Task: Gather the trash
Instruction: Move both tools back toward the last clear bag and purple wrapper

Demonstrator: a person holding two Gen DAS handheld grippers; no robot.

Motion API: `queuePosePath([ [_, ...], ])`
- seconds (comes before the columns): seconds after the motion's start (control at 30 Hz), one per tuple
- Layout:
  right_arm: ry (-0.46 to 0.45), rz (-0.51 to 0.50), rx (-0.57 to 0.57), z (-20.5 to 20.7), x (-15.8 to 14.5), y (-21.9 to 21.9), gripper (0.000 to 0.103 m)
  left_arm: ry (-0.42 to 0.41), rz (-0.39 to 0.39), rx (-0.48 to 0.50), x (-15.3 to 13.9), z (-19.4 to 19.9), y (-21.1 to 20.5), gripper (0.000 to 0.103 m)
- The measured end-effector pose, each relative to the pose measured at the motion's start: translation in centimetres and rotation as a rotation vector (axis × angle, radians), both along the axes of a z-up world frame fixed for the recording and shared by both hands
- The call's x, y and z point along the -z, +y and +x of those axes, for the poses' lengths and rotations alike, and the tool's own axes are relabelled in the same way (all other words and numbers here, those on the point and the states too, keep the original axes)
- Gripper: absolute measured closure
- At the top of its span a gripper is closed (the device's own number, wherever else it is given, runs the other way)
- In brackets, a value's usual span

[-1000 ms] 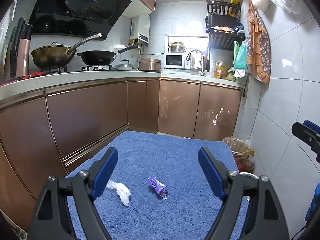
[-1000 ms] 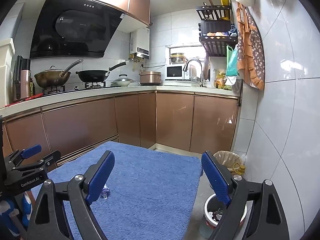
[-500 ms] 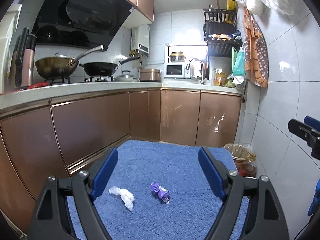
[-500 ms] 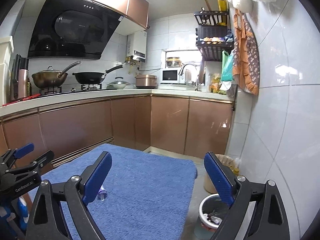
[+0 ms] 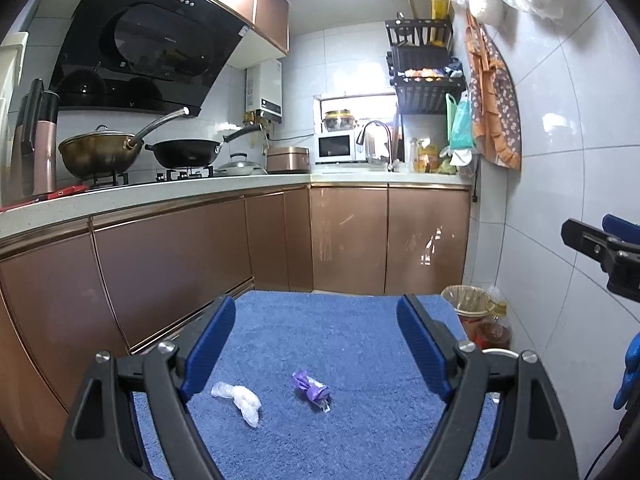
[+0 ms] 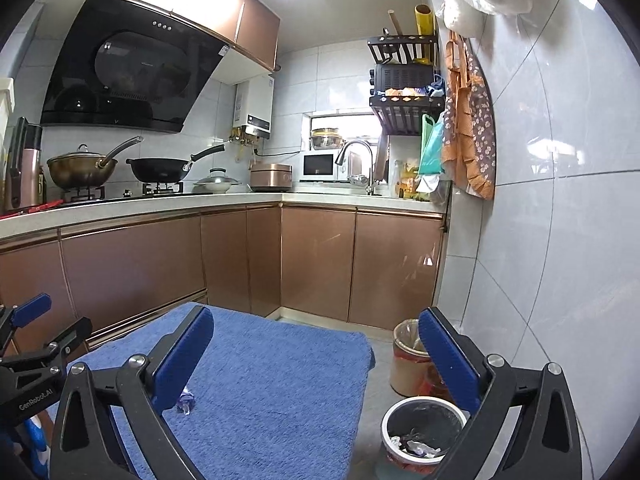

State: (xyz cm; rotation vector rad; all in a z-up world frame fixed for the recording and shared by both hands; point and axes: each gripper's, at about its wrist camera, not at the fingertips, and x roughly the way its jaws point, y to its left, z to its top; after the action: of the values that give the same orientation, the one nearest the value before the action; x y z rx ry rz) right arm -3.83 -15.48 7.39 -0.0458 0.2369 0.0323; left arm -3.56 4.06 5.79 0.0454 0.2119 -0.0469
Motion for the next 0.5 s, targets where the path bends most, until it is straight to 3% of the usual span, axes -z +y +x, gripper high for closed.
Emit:
queuePosePath([
  [0.5,0.056,0.039,-0.033,3.9,2.2,-0.9,0.0,0.099,0.012,-0.016,3.1,3.9,0.0,0.018],
])
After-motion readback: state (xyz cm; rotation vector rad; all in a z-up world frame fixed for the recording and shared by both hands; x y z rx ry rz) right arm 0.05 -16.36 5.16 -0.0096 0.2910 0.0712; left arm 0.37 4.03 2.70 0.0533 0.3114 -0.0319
